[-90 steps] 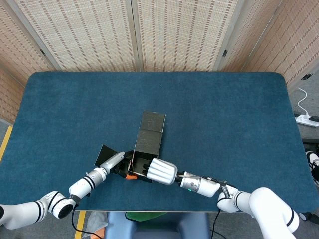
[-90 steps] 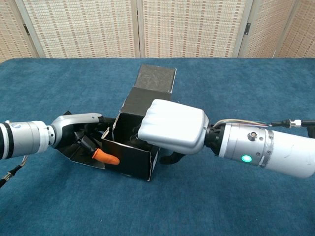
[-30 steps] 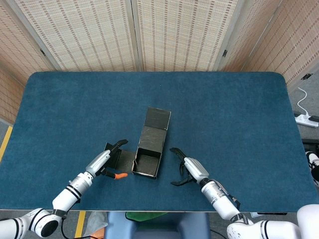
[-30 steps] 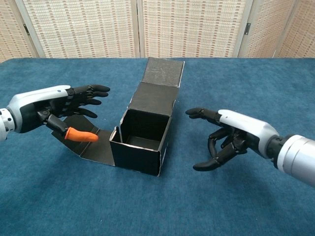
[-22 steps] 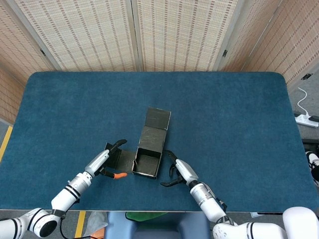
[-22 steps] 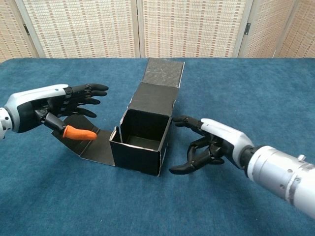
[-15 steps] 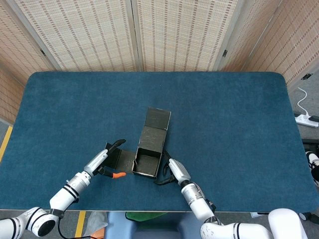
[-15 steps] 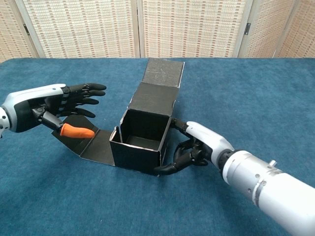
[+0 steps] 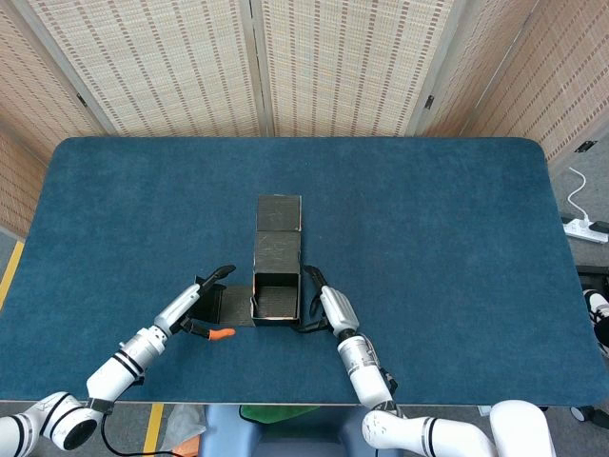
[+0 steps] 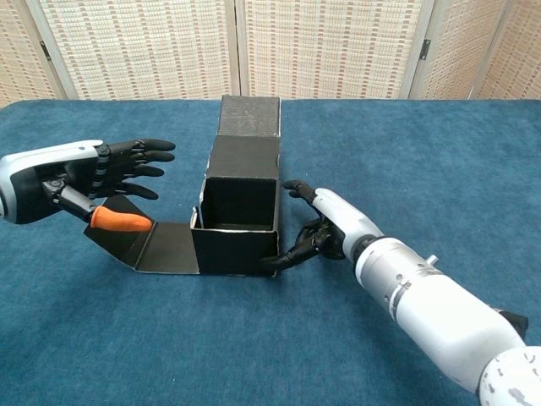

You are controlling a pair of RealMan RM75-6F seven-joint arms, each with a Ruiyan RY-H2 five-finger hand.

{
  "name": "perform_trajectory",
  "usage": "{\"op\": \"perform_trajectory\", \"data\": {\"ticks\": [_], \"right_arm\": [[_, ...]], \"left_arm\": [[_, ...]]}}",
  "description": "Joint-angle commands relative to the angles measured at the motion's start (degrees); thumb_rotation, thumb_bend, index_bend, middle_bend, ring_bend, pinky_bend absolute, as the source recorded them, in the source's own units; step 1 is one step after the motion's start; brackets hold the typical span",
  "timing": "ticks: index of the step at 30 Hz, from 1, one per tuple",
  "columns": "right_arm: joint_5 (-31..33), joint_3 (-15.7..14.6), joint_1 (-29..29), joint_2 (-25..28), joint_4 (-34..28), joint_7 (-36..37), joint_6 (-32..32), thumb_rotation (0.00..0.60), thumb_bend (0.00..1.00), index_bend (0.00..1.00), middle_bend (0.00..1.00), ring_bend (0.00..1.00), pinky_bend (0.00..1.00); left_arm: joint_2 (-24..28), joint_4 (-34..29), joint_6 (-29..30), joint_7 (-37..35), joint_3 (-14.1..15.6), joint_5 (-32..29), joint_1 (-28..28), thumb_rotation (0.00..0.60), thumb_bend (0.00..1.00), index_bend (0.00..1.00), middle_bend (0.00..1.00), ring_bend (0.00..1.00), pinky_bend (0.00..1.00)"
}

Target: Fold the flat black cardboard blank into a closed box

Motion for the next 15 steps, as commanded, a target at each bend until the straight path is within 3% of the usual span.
{"op": "perform_trajectory", "data": {"ticks": [1, 11, 13, 15], "right_arm": [[-0.7, -0.5, -0.2, 0.4, -0.7, 0.6, -1.3, 0.6, 0.0, 0.0, 0.0, 0.55, 1.0], [-2.1, 2.2, 2.4, -3.5, 5.1, 2.4, -3.9, 0.6, 0.0, 0.0, 0.01, 0.55, 1.0], [-2.4, 3.0, 3.0, -4.5, 6.6, 3.4, -4.4, 0.6, 0.0, 0.0, 0.06, 0.57, 1.0], [-2.8, 4.0, 3.6, -5.7, 8.3, 4.8, -4.7, 0.6, 0.0, 0.05, 0.22, 0.6, 1.0]], "left_arm": [[-0.2, 0.1, 0.2, 0.2, 0.1, 0.2, -0.1, 0.6, 0.21, 0.0, 0.0, 0.0, 0.15], [0.0, 0.0, 1.3, 1.1, 0.3, -0.3, 0.2, 0.6, 0.21, 0.0, 0.0, 0.0, 0.15], [0.0, 0.1, 2.0, 1.4, 0.4, -0.3, 0.6, 0.6, 0.21, 0.0, 0.0, 0.0, 0.15], [-0.2, 0.2, 3.7, 2.1, 0.4, -0.4, 1.4, 0.6, 0.21, 0.0, 0.0, 0.0, 0.16]]}}
